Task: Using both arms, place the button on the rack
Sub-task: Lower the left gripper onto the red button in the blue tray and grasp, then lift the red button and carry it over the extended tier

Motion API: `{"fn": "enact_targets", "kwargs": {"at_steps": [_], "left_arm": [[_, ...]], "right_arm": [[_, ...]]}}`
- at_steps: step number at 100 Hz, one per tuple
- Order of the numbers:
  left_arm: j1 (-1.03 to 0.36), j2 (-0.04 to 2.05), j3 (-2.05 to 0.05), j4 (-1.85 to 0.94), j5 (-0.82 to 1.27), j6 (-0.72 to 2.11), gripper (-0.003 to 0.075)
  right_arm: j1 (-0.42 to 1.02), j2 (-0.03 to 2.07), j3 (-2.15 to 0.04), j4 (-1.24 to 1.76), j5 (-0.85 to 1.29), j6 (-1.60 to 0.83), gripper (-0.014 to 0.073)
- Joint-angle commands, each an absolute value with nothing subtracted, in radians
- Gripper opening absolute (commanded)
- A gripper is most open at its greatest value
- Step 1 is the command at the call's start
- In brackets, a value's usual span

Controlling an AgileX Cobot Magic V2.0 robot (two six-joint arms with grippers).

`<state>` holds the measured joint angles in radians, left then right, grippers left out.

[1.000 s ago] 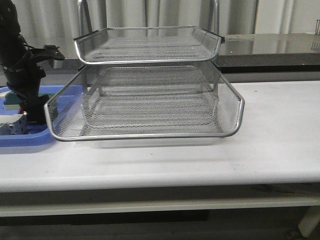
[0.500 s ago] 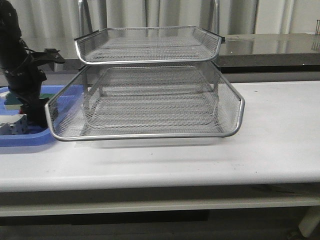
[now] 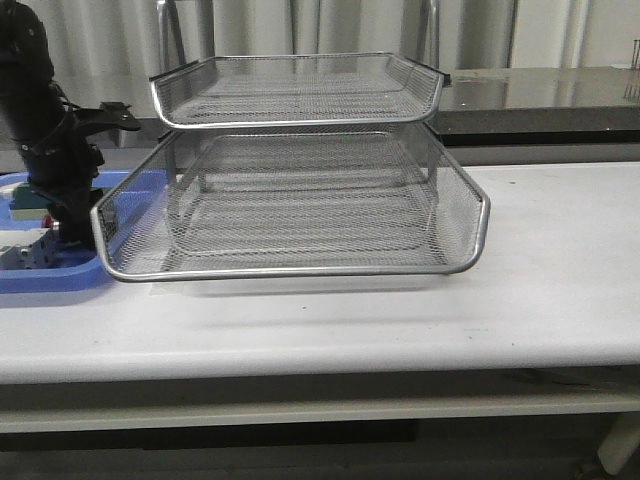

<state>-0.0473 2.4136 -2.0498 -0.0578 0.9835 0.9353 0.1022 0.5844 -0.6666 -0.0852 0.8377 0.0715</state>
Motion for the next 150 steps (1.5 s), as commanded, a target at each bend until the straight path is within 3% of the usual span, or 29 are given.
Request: {"fn": "enact_targets", "kwargs": {"at_steps": [1, 9, 47, 86, 150], "left_arm": [[-0.052, 2.360, -2.080, -0.070, 0.998, 0.932, 0.0064], [-0.052, 2.360, -2.101, -0.070, 1.038, 0.932, 0.0004], [-0.052, 2.360, -2.336, -0.070, 1.277, 0.811, 0.0004], [-0.042, 2.230, -2.371, -0.034, 1.275, 0.609, 0.0004], [-0.042, 1.755, -1.811, -0.089, 1.275, 0.557, 0.0004]], "right_arm": [[0.098, 0.586, -0.698, -0.103, 0.770, 0.073, -0.0068], [0.098, 0.586, -0.698, -0.103, 0.770, 0.073, -0.0068], [0.098, 0.586, -0.698, -0.103, 0.770, 0.073, -0.0068], [0.098, 0.586, -0.698, -0.103, 0.770, 0.073, -0.0068], [0.098, 0.586, -0.698, -0.103, 0.770, 0.073, -0.0068]]}}
